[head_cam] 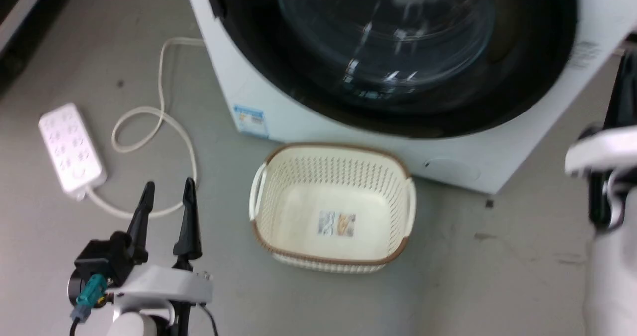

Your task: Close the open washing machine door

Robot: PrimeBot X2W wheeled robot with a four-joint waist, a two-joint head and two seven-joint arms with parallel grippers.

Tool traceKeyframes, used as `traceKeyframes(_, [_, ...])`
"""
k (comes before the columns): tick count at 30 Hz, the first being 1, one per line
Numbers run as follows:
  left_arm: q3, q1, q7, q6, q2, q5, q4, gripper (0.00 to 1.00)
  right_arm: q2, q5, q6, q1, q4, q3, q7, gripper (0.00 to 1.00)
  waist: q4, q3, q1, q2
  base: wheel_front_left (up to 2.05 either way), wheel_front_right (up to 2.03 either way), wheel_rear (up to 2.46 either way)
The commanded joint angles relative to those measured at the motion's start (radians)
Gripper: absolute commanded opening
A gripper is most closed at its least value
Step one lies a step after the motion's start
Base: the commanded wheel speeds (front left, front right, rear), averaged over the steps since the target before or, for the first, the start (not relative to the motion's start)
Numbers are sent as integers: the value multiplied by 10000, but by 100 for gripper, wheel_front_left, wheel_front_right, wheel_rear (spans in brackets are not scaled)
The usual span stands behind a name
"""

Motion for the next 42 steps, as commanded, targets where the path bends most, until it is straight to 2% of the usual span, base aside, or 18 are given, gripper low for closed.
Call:
traceKeyframes(1, [80,257,-43,-8,29,97,33,100,-47,228,-6,800,-356,195,-91,0,-610,-856,1,0,0,0,0])
traceKeyframes(9, [136,846,-30,147,29,107,22,100,-46,922,-6,3541,-1675,1238,-119,0,-1190,-1747,1,0,0,0,0])
traceKeyframes(16, [2,1060,180,170,77,96,41,100,-46,1279,-6,5424,-2048,2182,-15,0,-1342,-2065,1,0,0,0,0])
traceKeyframes(33, [-546,963,847,219,235,324,265,100,-45,1692,-6,6949,-2422,3177,404,0,-1487,-2179,1,0,0,0,0])
traceKeyframes(34, [-579,942,854,217,245,341,286,100,-45,1677,-6,6969,-2429,3205,428,31,-1491,-2176,1,0,0,0,0])
traceKeyframes(35, [-611,923,849,215,257,364,299,100,-45,1669,-6,6984,-2435,3228,446,100,-1496,-2176,1,0,0,0,0])
traceKeyframes(42, [-806,867,885,214,355,487,354,100,-45,1667,-6,7015,-2487,3318,459,100,-1520,-2182,1,0,0,0,0])
